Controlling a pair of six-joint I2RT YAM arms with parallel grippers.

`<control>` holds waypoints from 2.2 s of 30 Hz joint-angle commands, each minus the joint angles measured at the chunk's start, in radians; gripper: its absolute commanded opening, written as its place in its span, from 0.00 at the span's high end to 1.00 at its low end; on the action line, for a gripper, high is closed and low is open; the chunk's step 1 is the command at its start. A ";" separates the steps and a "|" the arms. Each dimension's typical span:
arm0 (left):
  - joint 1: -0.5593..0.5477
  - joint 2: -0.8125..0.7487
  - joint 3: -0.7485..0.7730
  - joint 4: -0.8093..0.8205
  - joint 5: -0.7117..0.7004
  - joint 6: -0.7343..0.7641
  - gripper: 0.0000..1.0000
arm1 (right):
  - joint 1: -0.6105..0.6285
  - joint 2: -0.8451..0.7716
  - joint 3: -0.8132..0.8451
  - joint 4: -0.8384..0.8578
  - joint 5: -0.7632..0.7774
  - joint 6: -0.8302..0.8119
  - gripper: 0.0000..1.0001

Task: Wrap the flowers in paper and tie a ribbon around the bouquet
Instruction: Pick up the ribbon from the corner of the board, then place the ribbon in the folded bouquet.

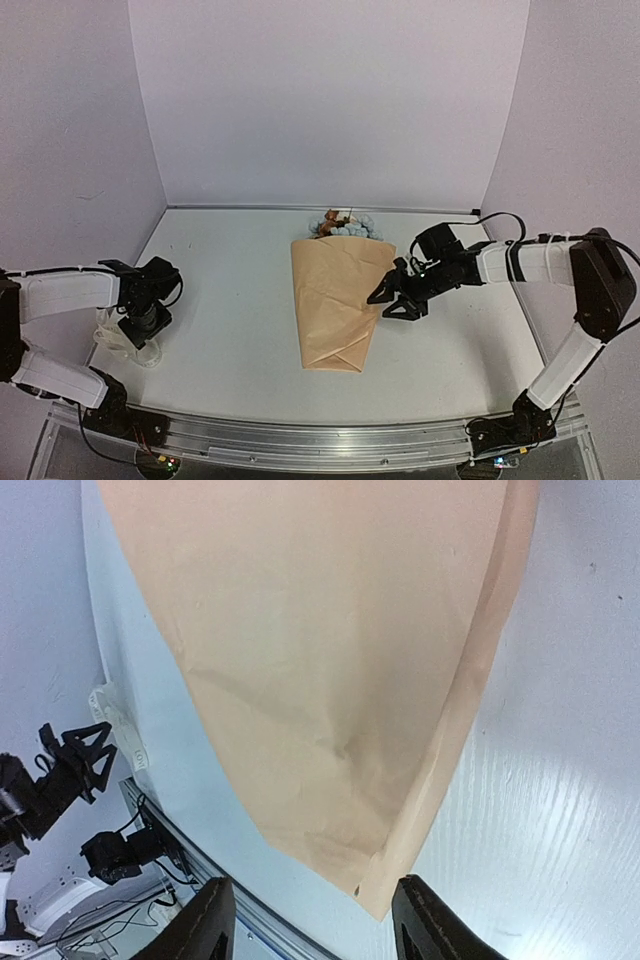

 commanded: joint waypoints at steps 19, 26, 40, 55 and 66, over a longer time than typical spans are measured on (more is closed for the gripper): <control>-0.094 0.065 0.094 0.396 0.088 0.395 1.00 | 0.002 -0.410 -0.074 -0.322 0.202 -0.185 0.62; -0.362 0.117 0.292 0.713 0.540 0.855 1.00 | 0.001 -0.519 -0.112 -0.422 0.419 -0.206 0.67; -0.638 0.560 0.847 0.625 0.956 1.131 0.89 | 0.002 -0.634 -0.172 -0.510 0.586 -0.167 0.58; -0.543 0.382 0.614 0.662 0.514 0.847 0.28 | 0.021 -0.607 -0.080 -0.633 0.549 -0.264 0.41; -0.246 0.099 0.301 0.359 0.194 0.420 0.22 | 0.246 -0.325 0.192 -0.612 0.518 -0.507 0.39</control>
